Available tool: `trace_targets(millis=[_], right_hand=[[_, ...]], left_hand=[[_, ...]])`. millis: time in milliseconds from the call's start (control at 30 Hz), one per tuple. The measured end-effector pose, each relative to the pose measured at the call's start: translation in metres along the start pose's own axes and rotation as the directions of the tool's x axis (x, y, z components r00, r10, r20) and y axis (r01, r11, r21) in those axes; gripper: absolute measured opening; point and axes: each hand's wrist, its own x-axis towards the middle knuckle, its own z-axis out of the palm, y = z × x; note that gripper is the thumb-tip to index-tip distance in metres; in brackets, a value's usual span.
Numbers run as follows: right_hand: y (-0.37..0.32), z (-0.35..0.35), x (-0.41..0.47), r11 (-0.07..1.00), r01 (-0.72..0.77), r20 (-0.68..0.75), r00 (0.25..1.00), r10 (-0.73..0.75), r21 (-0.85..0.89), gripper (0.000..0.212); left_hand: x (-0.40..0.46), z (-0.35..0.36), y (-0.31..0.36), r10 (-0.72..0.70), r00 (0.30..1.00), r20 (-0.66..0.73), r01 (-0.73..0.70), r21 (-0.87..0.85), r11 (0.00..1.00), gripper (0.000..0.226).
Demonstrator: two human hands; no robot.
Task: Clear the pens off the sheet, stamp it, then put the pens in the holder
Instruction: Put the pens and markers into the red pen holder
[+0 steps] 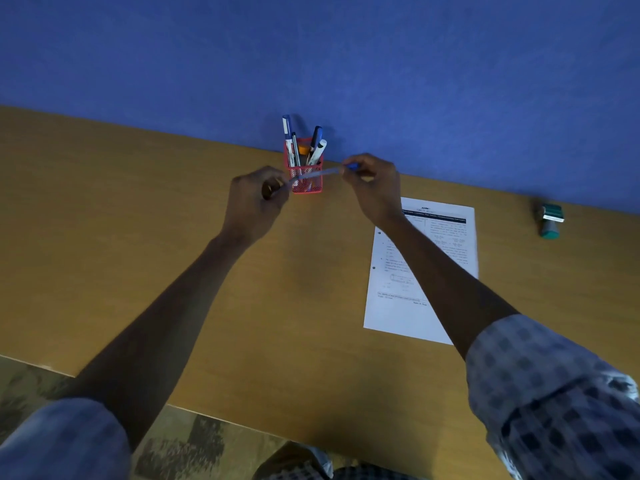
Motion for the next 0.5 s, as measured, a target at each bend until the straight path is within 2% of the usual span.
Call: trace_targets(millis=[100, 300, 500], right_hand=[[-0.010, -0.002, 0.016, 0.997, 0.049, -0.049, 0.997, -0.052, -0.065, 0.013], [-0.021, 0.006, 0.040, 0.963, 0.110, -0.038, 0.992, -0.123, -0.248, 0.013], [-0.024, 0.017, 0.055, 0.904, 0.183, 0.028, 0.982, -0.187, -0.387, 0.015]], left_hand=[[0.031, 0.000, 0.001, -0.076, 0.992, -0.099, 0.070, -0.063, 0.996, 0.011], [0.070, 0.010, -0.009, -0.188, 0.970, -0.154, 0.177, -0.079, 0.981, 0.010], [0.088, 0.021, -0.018, -0.239, 0.958, -0.159, 0.254, 0.080, 0.964, 0.012]])
